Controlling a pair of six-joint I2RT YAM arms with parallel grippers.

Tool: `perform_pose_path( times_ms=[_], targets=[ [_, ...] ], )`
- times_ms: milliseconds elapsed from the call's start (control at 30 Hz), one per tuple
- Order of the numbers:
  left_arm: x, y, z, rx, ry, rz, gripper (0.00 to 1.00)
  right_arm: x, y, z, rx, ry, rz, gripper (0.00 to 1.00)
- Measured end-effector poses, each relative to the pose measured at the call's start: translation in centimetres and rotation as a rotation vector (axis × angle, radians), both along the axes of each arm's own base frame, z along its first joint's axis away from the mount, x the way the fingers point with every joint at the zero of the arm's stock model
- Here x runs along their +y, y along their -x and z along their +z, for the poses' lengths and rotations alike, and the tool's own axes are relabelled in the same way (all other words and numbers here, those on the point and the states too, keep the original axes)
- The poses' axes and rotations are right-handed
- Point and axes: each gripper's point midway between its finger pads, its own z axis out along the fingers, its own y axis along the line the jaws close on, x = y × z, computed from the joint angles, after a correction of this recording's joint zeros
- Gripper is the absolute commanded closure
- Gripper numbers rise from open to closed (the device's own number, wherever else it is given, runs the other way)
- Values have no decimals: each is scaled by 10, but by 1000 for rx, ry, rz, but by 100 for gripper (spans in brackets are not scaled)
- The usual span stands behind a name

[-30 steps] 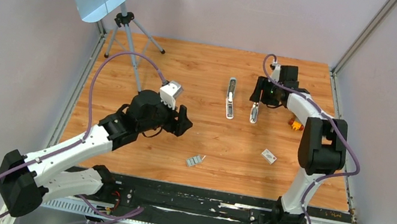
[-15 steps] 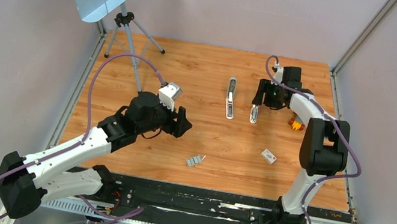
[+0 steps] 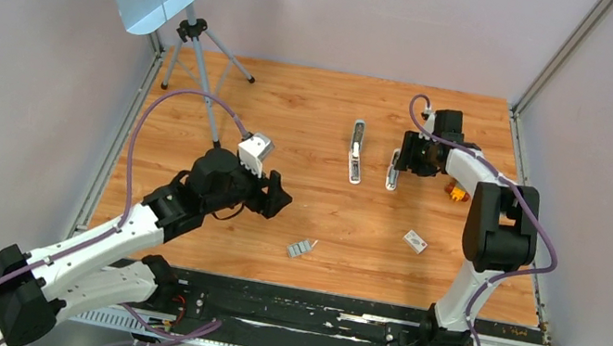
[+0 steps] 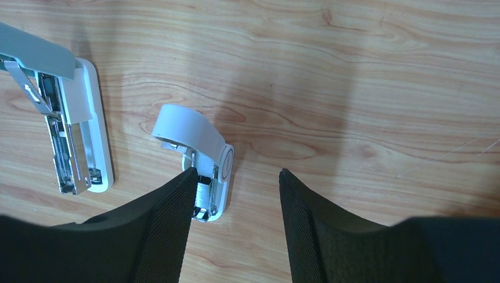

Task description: Load the staples into the stapler

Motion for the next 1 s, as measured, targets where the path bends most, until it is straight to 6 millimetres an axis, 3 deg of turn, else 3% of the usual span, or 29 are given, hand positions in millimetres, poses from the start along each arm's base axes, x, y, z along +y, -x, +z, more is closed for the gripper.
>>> perform_pose_path(
  times_ms=[600,1000],
  targets=[
    [7,3,-2,-4,-7,18,25,-3,-1,-2,0,13,-11,44],
    [8,3,-4,0,-11,19,25,-3,9,-15,29,7,-22,44]
  ],
)
